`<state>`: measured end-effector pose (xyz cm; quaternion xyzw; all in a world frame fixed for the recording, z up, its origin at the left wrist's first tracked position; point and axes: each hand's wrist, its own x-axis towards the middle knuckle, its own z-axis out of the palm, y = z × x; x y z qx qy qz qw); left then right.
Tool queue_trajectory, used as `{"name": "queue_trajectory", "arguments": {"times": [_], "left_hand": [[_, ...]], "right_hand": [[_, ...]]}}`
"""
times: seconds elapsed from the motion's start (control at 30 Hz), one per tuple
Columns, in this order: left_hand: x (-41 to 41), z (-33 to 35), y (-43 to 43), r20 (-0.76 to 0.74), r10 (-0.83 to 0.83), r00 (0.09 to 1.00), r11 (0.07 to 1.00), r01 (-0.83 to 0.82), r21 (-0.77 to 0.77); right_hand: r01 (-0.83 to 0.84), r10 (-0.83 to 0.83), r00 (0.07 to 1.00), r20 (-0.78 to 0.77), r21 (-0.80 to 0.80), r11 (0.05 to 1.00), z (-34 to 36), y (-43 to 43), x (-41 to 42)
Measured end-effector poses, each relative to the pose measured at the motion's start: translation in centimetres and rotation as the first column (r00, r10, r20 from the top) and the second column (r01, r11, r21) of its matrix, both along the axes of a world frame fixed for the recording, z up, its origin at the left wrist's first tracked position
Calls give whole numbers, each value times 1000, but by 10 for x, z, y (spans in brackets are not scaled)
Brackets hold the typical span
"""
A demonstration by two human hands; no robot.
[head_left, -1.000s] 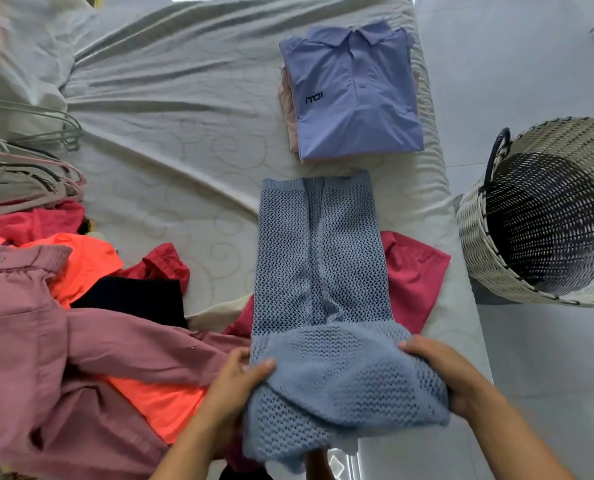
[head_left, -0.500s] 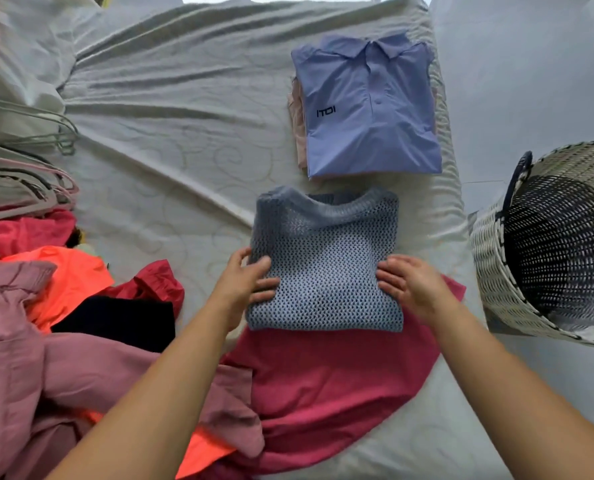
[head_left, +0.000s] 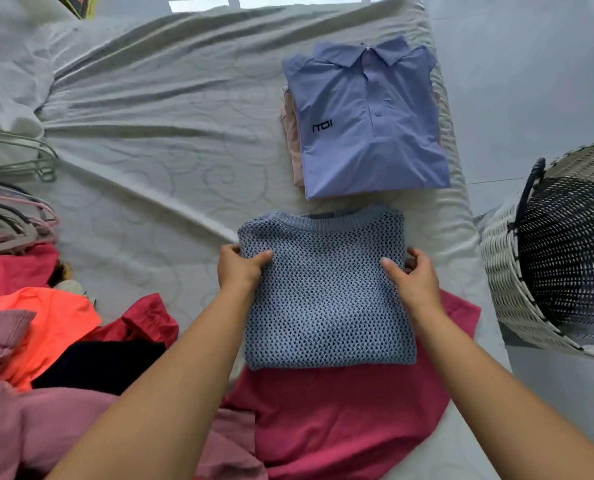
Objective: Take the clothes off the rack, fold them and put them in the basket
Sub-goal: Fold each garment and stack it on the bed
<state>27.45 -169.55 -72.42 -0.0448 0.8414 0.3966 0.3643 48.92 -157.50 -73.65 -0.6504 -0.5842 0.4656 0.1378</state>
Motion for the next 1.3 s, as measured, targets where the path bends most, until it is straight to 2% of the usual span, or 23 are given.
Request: {"name": "queue_trajectory", "arguments": {"times": [0.07,0.1,0.2,0.27,0.33,0.4,0.47,0.53,0.6,0.67,0.73,0.8,0.87,0.97,1.07,1.3], "left_hand": [[-3,3,8,5,-75,997,993,74,89],[-4,7,11,58,-94,994,982,82,172],[-11,19,14,385,-81,919,898,-100,428],[-19,18,11,504,-118,855,878,-147,456],[-24,8,11,447,-140,884,928,-40,370],[-26,-6,14,224,-262,939,955,219,198],[-23,-14,20,-10,-417,909,906,417,71],[-14,-16,18,-178,-450,875,889,459,9],[-4,-19,6,-266,-353,897,932,361,-21],[10,-18,-10,-179,-280,943,960,277,-38],[19,-17,-20,-15,-257,966,966,257,-4],[19,-6,-22,178,-230,957,972,216,93],[19,11,-21,317,-239,918,959,173,225],[26,37,-25,236,-302,924,924,223,309],[42,70,-21,94,-312,945,894,259,364],[18,140,74,60,-169,984,739,86,668]], "right_hand": [[20,-22,999,-44,-38,999,3,9,-12],[18,-19,999,-32,-22,1000,5,14,-17],[-70,69,997,21,74,995,8,26,-21],[-33,26,984,-176,-37,999,10,32,-20],[-6,-37,957,-286,-147,989,7,40,-15],[-18,-15,982,-186,-174,985,-2,46,-13],[-46,44,999,-19,-117,992,-13,50,-14],[-63,66,995,78,-46,997,-17,45,-15],[-60,62,994,88,-28,998,-14,36,-16],[-33,38,997,73,-74,997,-12,28,-13],[-19,22,1000,9,-242,970,-10,25,-7],[-44,-36,986,-161,-467,883,1,24,-5],[-99,-95,953,-288,-593,799,13,21,-3],[-75,-194,894,-403,-562,823,35,8,7],[-59,-186,868,-460,-469,881,62,7,19],[-133,25,791,-612,-133,982,142,114,-5]]}}
